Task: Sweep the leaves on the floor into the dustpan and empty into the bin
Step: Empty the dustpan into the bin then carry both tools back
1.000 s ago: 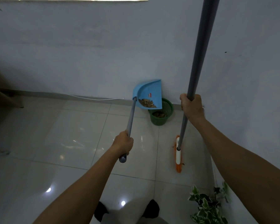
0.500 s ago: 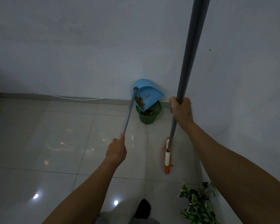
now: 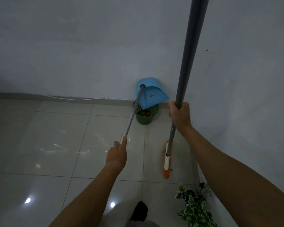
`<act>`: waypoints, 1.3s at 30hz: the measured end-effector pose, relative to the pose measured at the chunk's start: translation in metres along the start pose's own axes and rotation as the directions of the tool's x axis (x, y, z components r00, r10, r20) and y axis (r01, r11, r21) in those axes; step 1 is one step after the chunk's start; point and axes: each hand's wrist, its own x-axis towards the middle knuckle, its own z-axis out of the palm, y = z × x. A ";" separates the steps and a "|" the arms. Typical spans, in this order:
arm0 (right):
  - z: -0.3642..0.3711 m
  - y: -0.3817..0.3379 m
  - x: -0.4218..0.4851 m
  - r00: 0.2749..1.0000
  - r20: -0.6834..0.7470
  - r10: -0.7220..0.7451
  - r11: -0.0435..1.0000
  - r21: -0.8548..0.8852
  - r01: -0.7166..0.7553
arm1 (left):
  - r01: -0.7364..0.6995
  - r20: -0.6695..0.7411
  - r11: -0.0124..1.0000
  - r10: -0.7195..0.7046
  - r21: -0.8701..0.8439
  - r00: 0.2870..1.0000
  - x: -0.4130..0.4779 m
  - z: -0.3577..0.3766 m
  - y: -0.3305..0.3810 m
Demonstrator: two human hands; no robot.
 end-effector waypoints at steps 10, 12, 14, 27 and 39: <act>-0.002 0.009 0.006 1.000 -0.028 0.000 1.000 -0.011 0.000 | 0.018 -0.064 0.998 -0.022 -0.065 0.998 -0.018 0.021 -0.030; -0.002 0.011 0.007 1.000 -0.028 -0.005 1.000 -0.014 0.005 | 0.020 -0.063 0.995 -0.026 -0.093 0.998 -0.018 0.024 -0.033; 0.000 0.012 0.007 1.000 -0.028 -0.003 1.000 -0.015 0.003 | 0.027 -0.058 0.993 -0.034 -0.117 0.998 -0.018 0.025 -0.034; 0.005 0.012 0.005 0.990 -0.134 0.047 0.999 -0.016 -0.049 | 0.008 0.012 0.923 -0.004 -0.384 1.000 0.001 -0.014 -0.038; 0.036 -0.006 -0.026 0.946 -0.320 0.045 0.999 -0.014 -0.053 | 0.021 0.113 0.754 0.071 -0.656 0.991 0.028 -0.094 -0.096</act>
